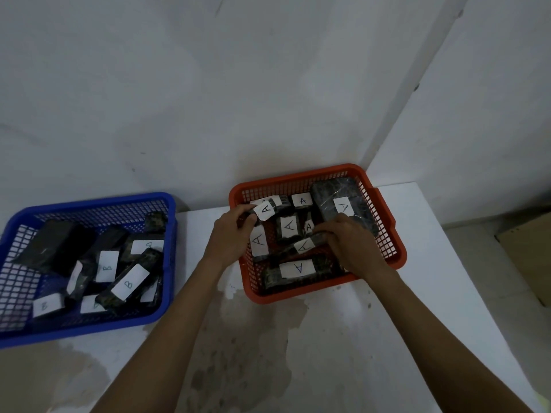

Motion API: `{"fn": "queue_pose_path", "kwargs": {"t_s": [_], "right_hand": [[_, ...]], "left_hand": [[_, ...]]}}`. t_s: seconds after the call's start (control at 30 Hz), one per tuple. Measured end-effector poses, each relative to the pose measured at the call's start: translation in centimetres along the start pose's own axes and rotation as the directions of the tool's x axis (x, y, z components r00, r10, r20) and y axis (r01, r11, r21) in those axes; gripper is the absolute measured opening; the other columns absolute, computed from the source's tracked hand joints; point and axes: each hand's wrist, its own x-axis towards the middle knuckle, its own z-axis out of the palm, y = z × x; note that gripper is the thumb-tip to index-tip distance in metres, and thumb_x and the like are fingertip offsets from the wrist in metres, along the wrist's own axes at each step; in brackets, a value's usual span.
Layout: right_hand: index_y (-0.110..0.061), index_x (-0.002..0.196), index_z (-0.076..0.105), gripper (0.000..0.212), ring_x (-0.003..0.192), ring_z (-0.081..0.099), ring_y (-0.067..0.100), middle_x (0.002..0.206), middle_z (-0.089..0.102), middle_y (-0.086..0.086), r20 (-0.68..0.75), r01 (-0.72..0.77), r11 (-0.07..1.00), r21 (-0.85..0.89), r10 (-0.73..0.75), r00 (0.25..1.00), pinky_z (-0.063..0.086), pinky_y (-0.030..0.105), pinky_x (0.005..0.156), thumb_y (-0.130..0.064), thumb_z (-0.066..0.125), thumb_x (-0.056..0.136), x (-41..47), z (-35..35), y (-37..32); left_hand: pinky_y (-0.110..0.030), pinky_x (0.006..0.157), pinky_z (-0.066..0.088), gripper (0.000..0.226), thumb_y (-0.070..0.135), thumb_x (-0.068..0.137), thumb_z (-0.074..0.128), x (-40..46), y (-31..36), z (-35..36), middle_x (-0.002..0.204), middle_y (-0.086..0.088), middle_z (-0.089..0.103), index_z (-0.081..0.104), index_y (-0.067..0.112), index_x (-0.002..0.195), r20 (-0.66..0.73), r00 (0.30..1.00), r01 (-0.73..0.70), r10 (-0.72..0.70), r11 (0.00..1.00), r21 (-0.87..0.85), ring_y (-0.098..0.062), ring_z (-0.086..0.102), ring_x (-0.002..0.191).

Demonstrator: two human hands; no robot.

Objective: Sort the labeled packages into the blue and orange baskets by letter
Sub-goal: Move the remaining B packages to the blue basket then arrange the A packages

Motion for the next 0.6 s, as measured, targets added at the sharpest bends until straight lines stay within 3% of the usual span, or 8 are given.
{"fn": "queue_pose_path", "kwargs": {"t_s": [0.2,0.4,0.6], "right_hand": [[-0.026,0.121,0.064,0.027,0.097,0.061,0.019,0.114,0.058,0.002,0.015,0.073,0.996,-0.042,-0.072,0.997,0.057,0.037,0.078,-0.025,0.055,0.096,0.1,2.2,-1.5],[-0.027,0.124,0.063,0.030,0.093,0.064,0.021,0.111,0.061,0.005,-0.054,0.033,0.990,-0.135,-0.040,0.998,0.058,0.036,0.072,-0.023,0.058,0.095,-0.2,3.3,-1.7],[-0.031,0.125,0.064,0.033,0.097,0.065,0.024,0.114,0.064,0.006,0.061,0.021,0.971,-0.239,-0.007,0.998,0.057,0.036,0.078,-0.018,0.051,0.097,0.3,3.5,-1.9]], "left_hand": [[-0.010,0.074,0.043,0.030,0.026,0.098,0.048,0.1,-0.3,0.0,0.112,0.006,0.064,0.059,0.023,0.125,0.008,1.000,0.001,-0.001,1.000,-0.026,-0.008,0.061,0.097],[-0.035,0.092,0.055,0.029,0.023,0.097,0.049,0.2,-0.7,-0.3,0.108,0.005,0.068,0.061,0.022,0.123,0.033,0.999,0.031,-0.027,0.991,-0.133,-0.009,0.066,0.098],[-0.038,0.094,0.054,0.029,0.025,0.097,0.049,0.3,-0.8,-0.3,0.112,0.002,0.068,0.060,0.023,0.123,0.039,0.999,0.040,-0.035,0.991,-0.131,-0.010,0.065,0.101]]}}
